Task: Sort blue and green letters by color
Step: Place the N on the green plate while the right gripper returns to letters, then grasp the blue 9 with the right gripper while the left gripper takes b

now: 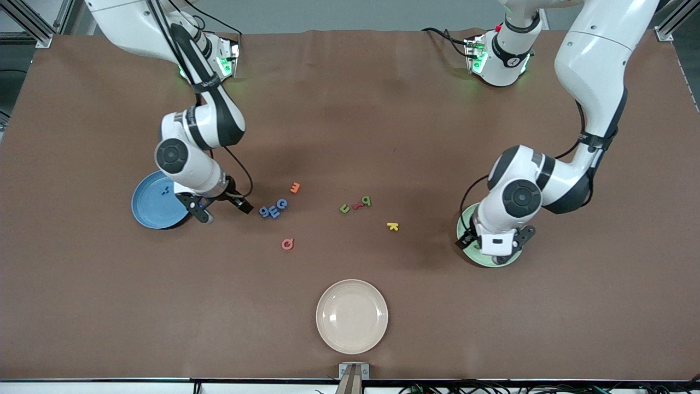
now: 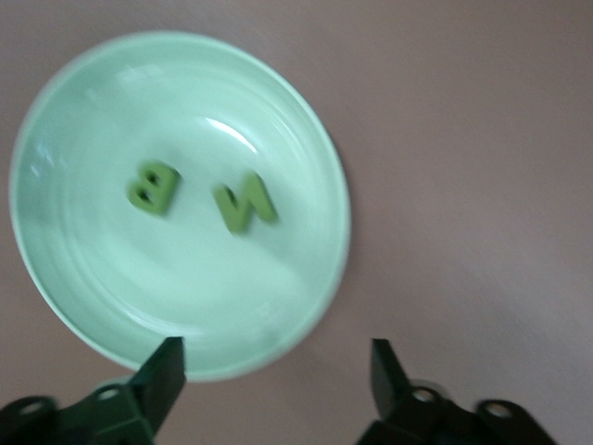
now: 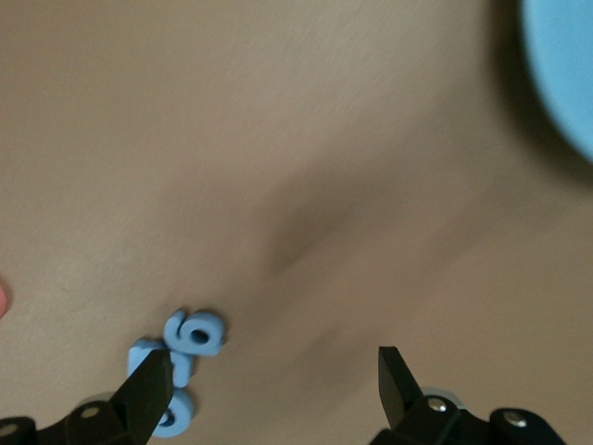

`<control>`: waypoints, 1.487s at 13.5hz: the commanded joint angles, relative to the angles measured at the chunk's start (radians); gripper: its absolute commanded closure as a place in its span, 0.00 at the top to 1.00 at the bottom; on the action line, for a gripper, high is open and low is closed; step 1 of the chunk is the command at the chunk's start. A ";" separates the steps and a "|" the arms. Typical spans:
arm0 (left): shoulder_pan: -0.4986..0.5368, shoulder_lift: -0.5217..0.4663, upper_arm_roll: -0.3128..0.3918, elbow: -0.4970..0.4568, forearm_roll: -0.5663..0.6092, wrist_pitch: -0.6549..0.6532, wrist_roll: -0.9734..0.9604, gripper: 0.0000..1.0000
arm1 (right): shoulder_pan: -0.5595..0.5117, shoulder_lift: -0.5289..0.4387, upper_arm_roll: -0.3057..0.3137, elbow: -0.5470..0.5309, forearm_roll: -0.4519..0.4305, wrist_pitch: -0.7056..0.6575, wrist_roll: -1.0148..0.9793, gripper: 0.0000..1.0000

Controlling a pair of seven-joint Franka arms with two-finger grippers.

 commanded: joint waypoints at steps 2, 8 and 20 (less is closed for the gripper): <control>-0.144 0.008 -0.009 0.028 0.011 -0.021 -0.149 0.98 | 0.060 0.059 -0.012 0.064 0.023 0.002 0.099 1.00; -0.321 0.113 -0.003 0.083 0.003 0.031 -0.484 0.87 | 0.084 0.153 -0.013 0.134 0.022 0.042 0.139 0.84; -0.407 0.187 0.011 0.083 0.007 0.186 -1.065 0.81 | 0.084 0.188 -0.016 0.140 0.012 0.080 0.139 0.59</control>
